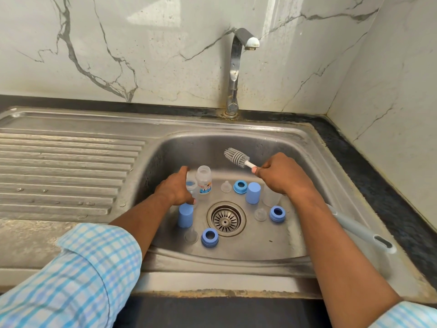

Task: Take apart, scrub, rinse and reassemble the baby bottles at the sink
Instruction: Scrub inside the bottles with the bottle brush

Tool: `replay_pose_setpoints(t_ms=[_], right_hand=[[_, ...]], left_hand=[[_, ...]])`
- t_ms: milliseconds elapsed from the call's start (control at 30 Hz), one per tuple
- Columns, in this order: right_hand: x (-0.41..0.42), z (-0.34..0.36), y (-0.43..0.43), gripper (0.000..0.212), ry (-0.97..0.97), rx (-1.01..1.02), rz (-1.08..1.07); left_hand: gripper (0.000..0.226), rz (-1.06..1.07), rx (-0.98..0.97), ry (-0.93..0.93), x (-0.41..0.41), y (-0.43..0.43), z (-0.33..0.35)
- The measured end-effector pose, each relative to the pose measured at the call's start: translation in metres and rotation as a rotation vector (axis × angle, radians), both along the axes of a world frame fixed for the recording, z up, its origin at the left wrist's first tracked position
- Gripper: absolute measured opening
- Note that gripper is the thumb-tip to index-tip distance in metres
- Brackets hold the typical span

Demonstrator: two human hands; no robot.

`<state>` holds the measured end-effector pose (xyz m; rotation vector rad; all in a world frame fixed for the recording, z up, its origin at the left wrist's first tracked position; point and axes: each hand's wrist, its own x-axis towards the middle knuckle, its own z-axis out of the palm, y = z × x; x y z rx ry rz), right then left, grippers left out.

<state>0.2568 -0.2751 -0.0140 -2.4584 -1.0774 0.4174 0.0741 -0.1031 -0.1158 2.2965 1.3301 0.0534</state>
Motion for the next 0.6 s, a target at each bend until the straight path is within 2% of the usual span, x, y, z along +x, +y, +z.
replay_pose_setpoints(t_ms=[100,200,333,400,467,600], right_hand=[[0.009,0.003,-0.003,0.032,0.001,0.003,-0.016],[0.016,0.006,-0.007,0.032,0.015,0.011,-0.033],[0.027,0.01,-0.014,0.022,0.022,-0.019,-0.073],[0.032,0.011,-0.017,0.012,0.032,-0.028,-0.102],[0.039,0.01,-0.02,0.005,0.044,-0.038,-0.133],[0.052,0.004,-0.024,0.015,0.074,0.01,-0.204]], left_hand=[[0.118,-0.01,-0.019,-0.015,-0.001,0.001,0.004],[0.115,-0.036,0.054,-0.002,-0.002,0.0,0.013],[0.079,-0.125,0.369,-0.062,0.0,-0.016,0.038],[0.059,-0.202,0.432,-0.118,0.008,-0.03,0.047],[0.047,-0.284,0.415,-0.115,0.022,-0.044,0.05],[0.042,-0.327,0.264,-0.069,0.063,-0.061,0.04]])
